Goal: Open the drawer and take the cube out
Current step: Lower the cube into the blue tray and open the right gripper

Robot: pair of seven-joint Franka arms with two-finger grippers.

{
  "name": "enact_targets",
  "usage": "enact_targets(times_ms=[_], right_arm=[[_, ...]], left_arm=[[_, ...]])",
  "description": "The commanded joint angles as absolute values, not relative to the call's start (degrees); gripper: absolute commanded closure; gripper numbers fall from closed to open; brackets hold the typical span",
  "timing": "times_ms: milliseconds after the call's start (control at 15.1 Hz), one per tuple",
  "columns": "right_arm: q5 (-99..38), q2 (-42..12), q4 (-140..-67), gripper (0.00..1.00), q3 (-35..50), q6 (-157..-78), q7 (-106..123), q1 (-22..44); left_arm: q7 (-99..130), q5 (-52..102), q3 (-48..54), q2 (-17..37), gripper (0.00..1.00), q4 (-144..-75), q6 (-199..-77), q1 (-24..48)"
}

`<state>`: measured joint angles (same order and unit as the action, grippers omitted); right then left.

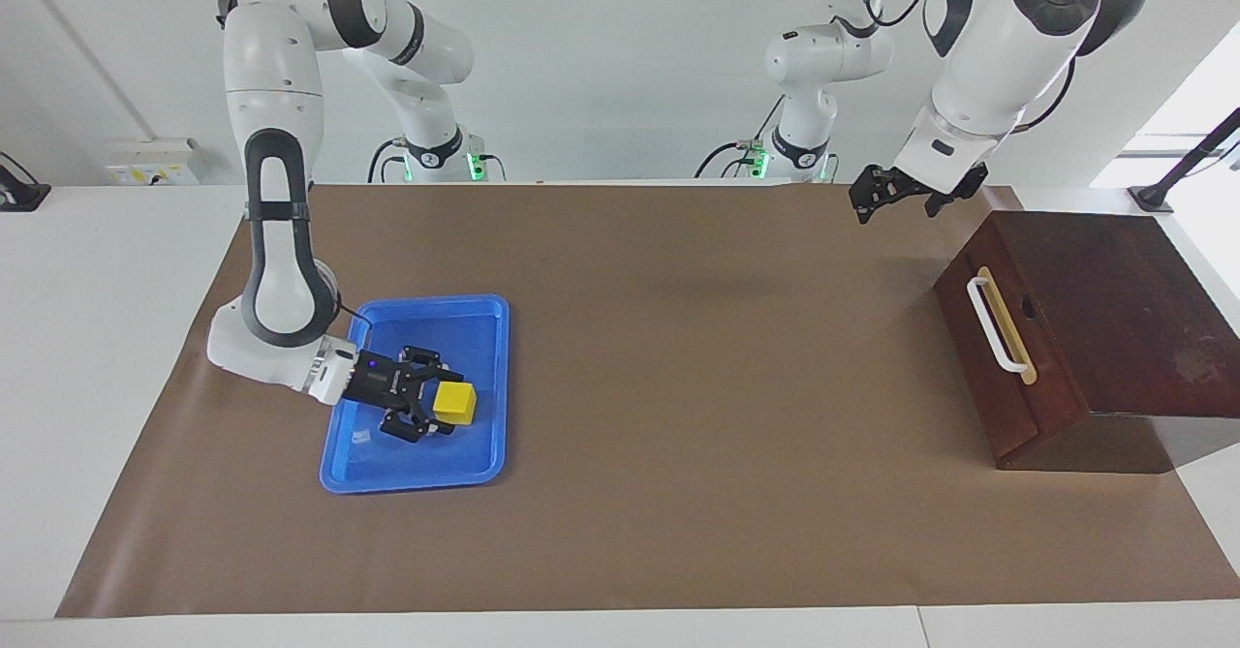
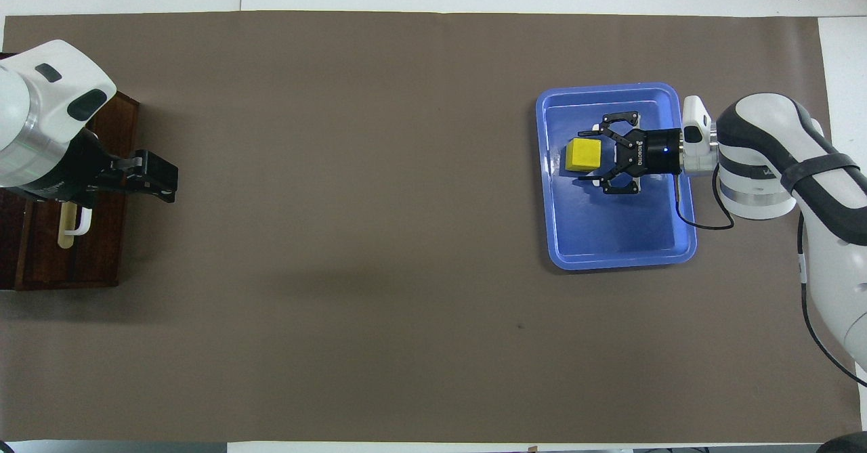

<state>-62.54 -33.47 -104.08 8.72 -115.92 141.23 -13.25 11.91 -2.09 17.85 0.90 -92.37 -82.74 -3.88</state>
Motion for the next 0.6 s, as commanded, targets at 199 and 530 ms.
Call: enact_targets(times_ms=[199, 530], right_arm=[[-57.58, -29.28, -104.85, 0.0, 9.23, -114.96, 133.88, -13.62], [-52.13, -24.36, -104.5, 0.0, 9.32, -114.08, 121.23, -13.36]], left_arm=[[8.26, -1.76, 15.73, 1.39, 0.0, -90.11, -82.19, -2.73], [8.09, -2.37, 15.29, 2.9, 0.0, -86.57, -79.28, -2.29]])
